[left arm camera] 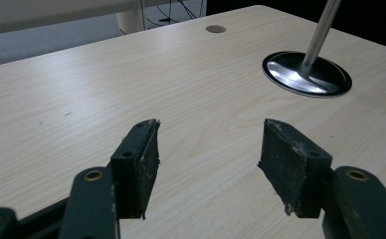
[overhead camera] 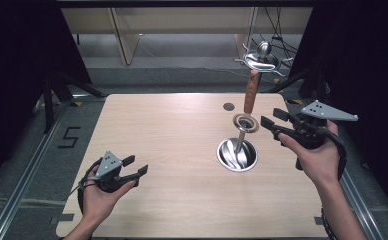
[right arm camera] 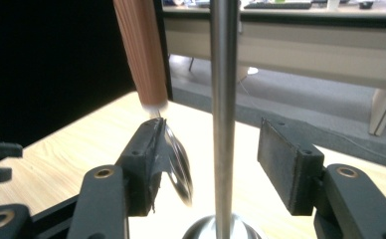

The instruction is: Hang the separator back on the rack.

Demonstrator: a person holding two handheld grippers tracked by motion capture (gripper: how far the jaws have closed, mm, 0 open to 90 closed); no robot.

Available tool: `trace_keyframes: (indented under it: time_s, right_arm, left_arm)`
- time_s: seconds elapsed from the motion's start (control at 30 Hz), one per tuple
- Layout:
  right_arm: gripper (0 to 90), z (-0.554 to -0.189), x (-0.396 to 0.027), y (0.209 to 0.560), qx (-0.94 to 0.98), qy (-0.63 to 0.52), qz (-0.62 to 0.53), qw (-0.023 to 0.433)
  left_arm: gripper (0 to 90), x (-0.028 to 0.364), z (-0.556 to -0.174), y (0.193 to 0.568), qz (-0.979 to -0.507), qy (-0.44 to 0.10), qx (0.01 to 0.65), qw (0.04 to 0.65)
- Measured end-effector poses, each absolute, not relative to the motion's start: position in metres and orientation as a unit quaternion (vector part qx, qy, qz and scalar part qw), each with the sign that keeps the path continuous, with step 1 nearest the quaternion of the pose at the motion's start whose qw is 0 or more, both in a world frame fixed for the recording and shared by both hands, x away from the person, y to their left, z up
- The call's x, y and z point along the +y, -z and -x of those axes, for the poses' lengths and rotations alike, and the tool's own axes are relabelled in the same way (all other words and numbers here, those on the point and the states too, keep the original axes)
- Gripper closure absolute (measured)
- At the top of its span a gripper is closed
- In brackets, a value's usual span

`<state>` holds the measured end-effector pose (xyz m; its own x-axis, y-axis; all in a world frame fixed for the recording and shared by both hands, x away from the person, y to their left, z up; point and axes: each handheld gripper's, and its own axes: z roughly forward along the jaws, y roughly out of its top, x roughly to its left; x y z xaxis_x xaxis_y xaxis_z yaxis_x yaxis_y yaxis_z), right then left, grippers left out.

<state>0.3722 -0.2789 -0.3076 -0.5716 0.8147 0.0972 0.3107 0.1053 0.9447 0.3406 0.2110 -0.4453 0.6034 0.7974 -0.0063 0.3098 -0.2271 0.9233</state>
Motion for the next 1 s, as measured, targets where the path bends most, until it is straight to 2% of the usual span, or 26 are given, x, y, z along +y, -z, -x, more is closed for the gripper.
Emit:
trace_keyframes:
  time_s: [0.47, 0.9, 1.0]
  right_arm:
    - [42.7, -0.371, -0.296, 0.353, 0.723, -0.489, -0.433, 0.226]
    - [42.3, -0.367, -0.315, 0.410, 0.720, -0.460, -0.471, 0.221]
    - [42.5, -0.367, -0.319, 0.424, 0.719, -0.449, -0.467, 0.251]
  left_arm:
    - [38.7, 0.212, -0.342, 0.447, -0.747, -0.242, 0.375, 0.493]
    - [38.6, 0.212, -0.343, 0.449, -0.749, -0.238, 0.378, 0.489]
    - [38.4, 0.212, -0.344, 0.450, -0.750, -0.233, 0.377, 0.491]
